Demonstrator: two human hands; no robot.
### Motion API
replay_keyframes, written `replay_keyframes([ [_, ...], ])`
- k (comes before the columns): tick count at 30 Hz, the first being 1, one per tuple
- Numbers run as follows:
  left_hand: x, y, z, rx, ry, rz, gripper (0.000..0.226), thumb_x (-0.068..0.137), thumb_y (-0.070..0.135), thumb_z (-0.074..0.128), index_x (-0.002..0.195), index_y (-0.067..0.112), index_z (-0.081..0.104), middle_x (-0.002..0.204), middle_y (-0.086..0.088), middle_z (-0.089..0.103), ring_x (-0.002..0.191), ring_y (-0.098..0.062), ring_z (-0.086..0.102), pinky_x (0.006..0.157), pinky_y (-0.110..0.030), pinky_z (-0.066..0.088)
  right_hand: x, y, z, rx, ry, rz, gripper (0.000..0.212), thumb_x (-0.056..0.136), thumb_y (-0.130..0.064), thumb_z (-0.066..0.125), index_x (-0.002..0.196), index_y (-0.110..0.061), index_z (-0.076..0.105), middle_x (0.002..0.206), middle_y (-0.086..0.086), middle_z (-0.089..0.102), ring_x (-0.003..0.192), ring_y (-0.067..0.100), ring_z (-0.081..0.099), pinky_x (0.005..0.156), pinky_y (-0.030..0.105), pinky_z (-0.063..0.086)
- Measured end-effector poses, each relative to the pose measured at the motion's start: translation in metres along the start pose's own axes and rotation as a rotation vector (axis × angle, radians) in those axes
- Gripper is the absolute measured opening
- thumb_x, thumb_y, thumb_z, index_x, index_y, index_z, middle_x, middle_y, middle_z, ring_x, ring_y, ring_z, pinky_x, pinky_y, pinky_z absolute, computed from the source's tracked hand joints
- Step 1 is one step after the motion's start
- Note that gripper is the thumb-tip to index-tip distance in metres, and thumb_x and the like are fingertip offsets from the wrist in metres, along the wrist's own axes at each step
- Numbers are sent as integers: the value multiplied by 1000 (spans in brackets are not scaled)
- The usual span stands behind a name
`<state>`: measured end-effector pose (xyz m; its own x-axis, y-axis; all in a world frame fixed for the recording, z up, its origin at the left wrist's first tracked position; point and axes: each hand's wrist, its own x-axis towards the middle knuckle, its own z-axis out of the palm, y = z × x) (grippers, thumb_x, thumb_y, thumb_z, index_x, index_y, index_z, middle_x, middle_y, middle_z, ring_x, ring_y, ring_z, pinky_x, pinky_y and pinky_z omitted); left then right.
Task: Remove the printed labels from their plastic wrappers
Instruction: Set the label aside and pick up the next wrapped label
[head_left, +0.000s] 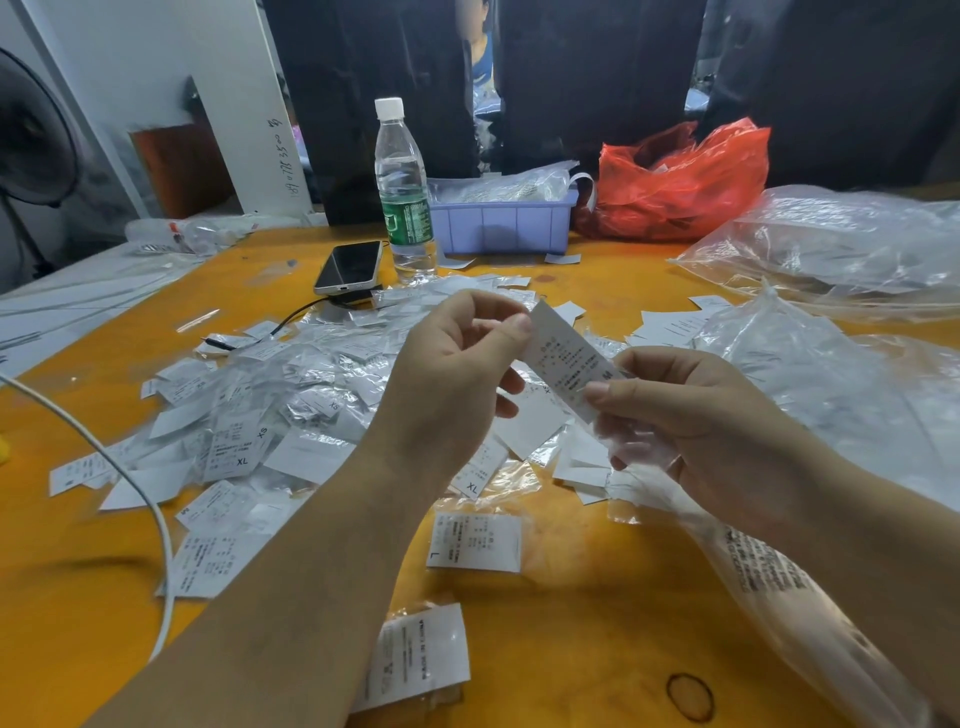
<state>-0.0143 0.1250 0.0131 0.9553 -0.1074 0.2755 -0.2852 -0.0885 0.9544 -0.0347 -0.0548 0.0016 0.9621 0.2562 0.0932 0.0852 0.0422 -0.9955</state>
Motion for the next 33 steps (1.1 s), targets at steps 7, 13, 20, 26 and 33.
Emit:
replay_keyframes([
  [7, -3, -3, 3, 135, -99, 29, 9, 92, 16, 64, 85, 18, 68, 74, 2, 67, 62, -5, 60, 55, -20, 52, -1, -2, 0, -23, 23, 14, 10, 65, -23, 72, 69, -14, 70, 74, 9, 63, 64, 17, 57, 53, 23, 48],
  [13, -6, -3, 7, 249, -170, 88, 11, 92, 19, 64, 87, 20, 73, 74, 6, 68, 63, -7, 59, 54, -17, 49, -2, -1, -1, -45, 62, 31, 16, 68, -20, 70, 78, -8, 70, 72, 4, 63, 68, 11, 59, 59, 27, 46],
  [20, -8, -2, 9, 385, -160, 168, 20, 96, 24, 58, 82, 30, 72, 73, 14, 68, 69, -12, 60, 55, -17, 45, 1, 1, -1, -3, 123, 19, 34, 59, -16, 74, 92, -10, 68, 73, 2, 70, 65, 14, 66, 53, 24, 51],
  [26, -7, -2, 6, 372, -105, 181, 15, 93, 23, 61, 84, 32, 69, 76, 15, 68, 70, -4, 61, 55, -12, 47, 2, 1, 1, 48, 179, 19, 47, 55, -12, 75, 101, -11, 65, 82, 10, 71, 69, 20, 68, 52, 27, 53],
  [33, -6, -5, 6, 382, -180, 157, 9, 91, 28, 65, 85, 30, 71, 77, 19, 67, 70, -2, 61, 56, -10, 45, 0, 2, 0, 19, 167, -3, 50, 56, -16, 75, 105, -13, 65, 82, 8, 71, 76, 19, 69, 65, 28, 53],
])
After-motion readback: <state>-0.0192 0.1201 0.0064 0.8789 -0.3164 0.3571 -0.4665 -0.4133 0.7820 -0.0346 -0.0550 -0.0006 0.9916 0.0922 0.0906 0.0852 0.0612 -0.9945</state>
